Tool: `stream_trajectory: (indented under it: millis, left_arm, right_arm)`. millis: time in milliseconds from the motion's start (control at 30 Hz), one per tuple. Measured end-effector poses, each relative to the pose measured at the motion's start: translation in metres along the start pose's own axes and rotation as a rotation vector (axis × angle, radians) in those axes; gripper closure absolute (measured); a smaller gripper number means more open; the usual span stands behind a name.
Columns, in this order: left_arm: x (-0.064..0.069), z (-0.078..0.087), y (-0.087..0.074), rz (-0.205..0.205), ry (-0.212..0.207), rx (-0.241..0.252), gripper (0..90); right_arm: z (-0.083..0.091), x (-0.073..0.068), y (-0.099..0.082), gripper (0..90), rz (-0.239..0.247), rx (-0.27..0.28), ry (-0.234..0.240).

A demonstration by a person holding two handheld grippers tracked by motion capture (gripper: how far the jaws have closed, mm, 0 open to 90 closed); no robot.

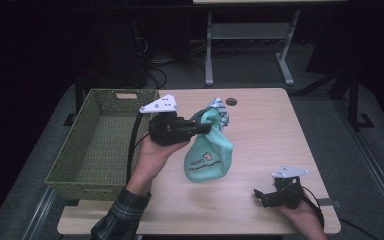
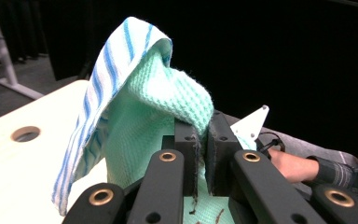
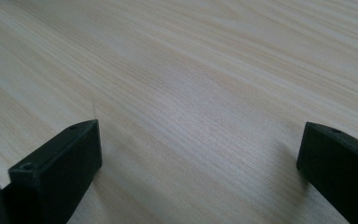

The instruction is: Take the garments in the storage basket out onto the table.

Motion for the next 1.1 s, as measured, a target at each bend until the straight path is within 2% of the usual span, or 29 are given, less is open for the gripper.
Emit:
stream_trajectory:
  millis: [133,533,833,1100]
  left_arm:
    - [0.004,-0.015,-0.004,-0.017,-0.022,-0.008,84.6]
    - [0.016,-0.053,-0.013,-0.030,-0.094,0.013,84.6]
    - [0.018,-0.075,-0.034,-0.016,-0.120,-0.004,84.7]
    - [0.012,-0.090,-0.061,0.007,-0.141,-0.011,84.7]
  right_arm:
    - [0.000,0.000,0.000,0.0,0.002,0.001,0.000]
    - [0.000,0.000,0.000,0.0,0.002,0.001,0.000]
    - [0.000,0.000,0.000,0.0,0.002,0.001,-0.001]
    - [0.000,0.000,0.000,0.0,0.002,0.002,0.000]
Point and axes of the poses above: each handheld gripper's, and its own axes: z roughly backward along the jaws, y roughly out of its top, x roughly to its right, the point moved 9 cm from there along -z, roughly forward along the jaws, and after that the axes turned 14 degrees about -z, right-handed, at the moved point
